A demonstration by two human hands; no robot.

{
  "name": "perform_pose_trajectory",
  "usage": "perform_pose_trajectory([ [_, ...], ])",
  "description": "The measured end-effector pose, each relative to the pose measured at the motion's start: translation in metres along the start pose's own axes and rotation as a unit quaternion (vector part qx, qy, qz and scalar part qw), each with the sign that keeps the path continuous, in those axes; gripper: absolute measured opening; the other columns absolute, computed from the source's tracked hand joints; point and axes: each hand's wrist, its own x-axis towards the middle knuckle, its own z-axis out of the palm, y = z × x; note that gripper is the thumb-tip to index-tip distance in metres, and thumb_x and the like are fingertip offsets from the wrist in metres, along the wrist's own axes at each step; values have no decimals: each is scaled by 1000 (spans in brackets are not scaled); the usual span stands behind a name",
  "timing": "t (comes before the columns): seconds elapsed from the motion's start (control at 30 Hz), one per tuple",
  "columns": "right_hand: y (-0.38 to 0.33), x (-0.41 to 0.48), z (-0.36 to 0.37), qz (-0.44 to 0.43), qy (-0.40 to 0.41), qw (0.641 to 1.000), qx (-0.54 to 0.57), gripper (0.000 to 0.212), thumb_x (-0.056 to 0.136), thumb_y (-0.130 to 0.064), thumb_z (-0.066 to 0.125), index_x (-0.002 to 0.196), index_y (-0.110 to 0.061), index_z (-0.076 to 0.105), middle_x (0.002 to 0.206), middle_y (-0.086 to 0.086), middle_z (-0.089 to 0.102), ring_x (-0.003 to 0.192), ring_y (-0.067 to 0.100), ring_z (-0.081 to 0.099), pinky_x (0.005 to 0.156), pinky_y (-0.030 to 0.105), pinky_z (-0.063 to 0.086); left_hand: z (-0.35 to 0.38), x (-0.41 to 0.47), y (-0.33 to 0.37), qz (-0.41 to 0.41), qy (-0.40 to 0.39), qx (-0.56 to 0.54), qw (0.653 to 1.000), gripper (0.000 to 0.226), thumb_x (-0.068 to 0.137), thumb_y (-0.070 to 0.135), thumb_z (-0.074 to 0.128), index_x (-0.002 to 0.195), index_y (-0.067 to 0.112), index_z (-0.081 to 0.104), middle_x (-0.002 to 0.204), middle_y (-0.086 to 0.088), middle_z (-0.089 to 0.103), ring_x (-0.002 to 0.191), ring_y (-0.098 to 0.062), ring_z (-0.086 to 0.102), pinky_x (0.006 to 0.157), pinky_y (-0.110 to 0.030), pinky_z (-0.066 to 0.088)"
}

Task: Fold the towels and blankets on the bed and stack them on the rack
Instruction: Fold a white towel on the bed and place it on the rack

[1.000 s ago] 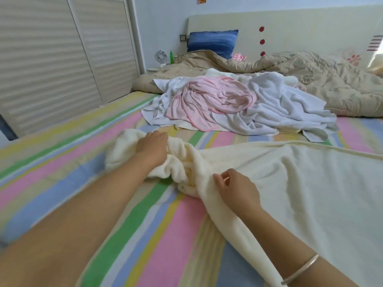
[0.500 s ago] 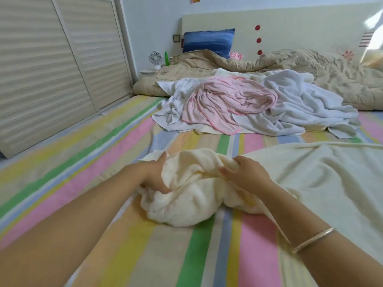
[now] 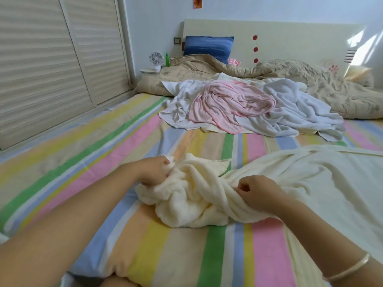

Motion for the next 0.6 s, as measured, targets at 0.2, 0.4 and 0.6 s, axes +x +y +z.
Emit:
perform_pose_trajectory([
  [0.2, -14, -6, -11, -76, -181, 978, -64, 110, 70, -56, 75, 153, -35, 6, 156, -8, 20, 137, 17, 33, 110, 37, 34, 13, -14, 10, 55, -31, 318, 946, 97, 83, 48, 63, 155, 34, -2, 161, -4, -18, 149, -29, -15, 120, -51, 7],
  [0.4, -28, -10, 11, -72, -265, 945, -175, 89, 64, -65, 73, 136, -27, 37, 127, -3, 46, 117, 21, 49, 98, 36, 41, 42, -28, 16, 105, 1, 336, 936, 47, 81, 40, 64, 120, 25, 43, 117, -3, 58, 108, -26, 58, 81, -37, 42],
  [0.6, -6, -8, 3, 5, -67, 996, 52, 44, 71, -51, 75, 93, -28, 46, 99, -7, 51, 91, 18, 51, 68, 27, 36, 13, -51, 16, 42, 388, 239, 889, 48, 77, 28, 71, 117, 17, 45, 105, -6, 58, 96, -30, 57, 77, -38, 38],
])
